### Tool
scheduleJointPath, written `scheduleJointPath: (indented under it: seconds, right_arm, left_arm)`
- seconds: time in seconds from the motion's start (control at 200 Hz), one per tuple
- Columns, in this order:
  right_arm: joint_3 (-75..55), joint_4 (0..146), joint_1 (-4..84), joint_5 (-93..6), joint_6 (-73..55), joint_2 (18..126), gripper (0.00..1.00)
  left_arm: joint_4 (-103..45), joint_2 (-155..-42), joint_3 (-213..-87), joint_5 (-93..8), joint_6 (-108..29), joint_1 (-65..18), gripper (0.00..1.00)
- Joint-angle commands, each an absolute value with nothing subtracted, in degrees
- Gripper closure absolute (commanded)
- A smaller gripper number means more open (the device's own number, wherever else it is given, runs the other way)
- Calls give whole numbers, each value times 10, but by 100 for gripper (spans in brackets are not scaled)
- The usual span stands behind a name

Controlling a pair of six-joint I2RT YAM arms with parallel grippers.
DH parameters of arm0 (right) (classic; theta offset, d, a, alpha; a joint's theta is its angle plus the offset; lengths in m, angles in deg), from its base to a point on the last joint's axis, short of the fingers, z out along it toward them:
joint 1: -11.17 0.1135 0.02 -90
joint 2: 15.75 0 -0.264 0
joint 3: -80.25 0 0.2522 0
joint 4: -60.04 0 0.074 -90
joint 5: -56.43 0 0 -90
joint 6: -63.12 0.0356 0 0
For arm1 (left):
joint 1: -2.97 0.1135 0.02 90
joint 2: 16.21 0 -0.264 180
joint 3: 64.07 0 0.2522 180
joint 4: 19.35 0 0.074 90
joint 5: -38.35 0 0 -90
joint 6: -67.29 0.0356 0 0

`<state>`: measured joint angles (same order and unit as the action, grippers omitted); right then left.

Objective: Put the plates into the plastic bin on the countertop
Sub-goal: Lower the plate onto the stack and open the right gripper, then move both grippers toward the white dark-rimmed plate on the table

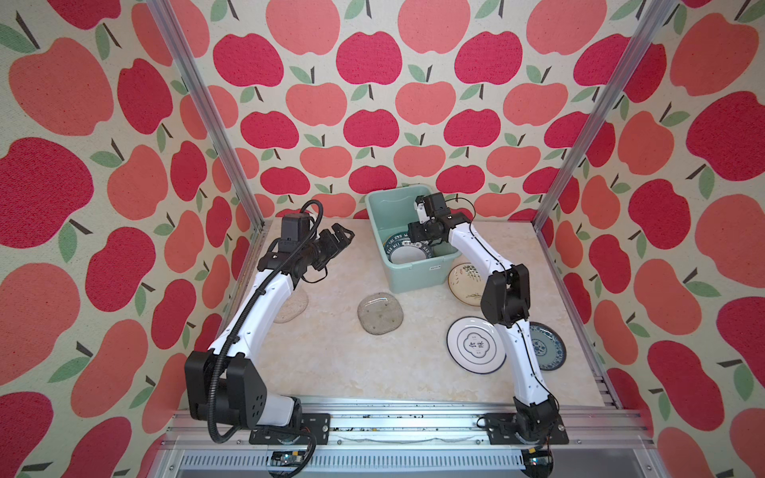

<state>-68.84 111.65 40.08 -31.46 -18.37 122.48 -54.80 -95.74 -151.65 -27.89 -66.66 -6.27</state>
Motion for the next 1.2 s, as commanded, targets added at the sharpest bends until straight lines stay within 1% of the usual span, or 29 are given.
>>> scheduleJointPath:
  seconds: [0.0,0.165,0.27,0.405,0.5,0.565,0.7,0.835,0.93,1.051,1.116,1.196]
  right_arm:
    - [-719,1155,415,-317,-201,1133,30]
    - [-709,1254,418,-348,-203,1041,30]
    - [-667,1337,418,-370,-212,974,30]
    - [-545,1398,414,-401,-219,865,31]
    - [-432,1407,401,-419,-204,780,31]
    - [-359,1410,386,-438,-188,728,31]
    - [-231,1427,344,-462,-173,652,31]
    - [-108,1424,306,-430,-173,608,30]
    - [-37,1409,278,-417,-172,590,29]
    - [26,1375,251,-402,-172,580,26]
    - [34,1361,229,-412,-165,590,25]
    - [42,1341,211,-396,-158,612,22]
  left_arm:
    - [-590,-904,-1515,-287,-647,-72,1]
    - [-676,-837,-1522,-287,-651,-106,1]
    - [-739,-809,-1527,-306,-687,-162,1]
    - [-792,-788,-1517,-350,-769,-253,1]
    - [-801,-788,-1507,-386,-817,-319,0]
    - [-799,-788,-1499,-392,-839,-356,0]
    - [-805,-836,-1493,-355,-869,-403,0]
    - [-805,-896,-1500,-362,-859,-462,0]
    - [-822,-948,-1515,-356,-836,-487,0]
    - [-837,-1018,-1545,-357,-812,-508,0]
    - [-829,-1054,-1560,-348,-806,-514,0]
    - [-822,-1102,-1588,-338,-799,-519,1]
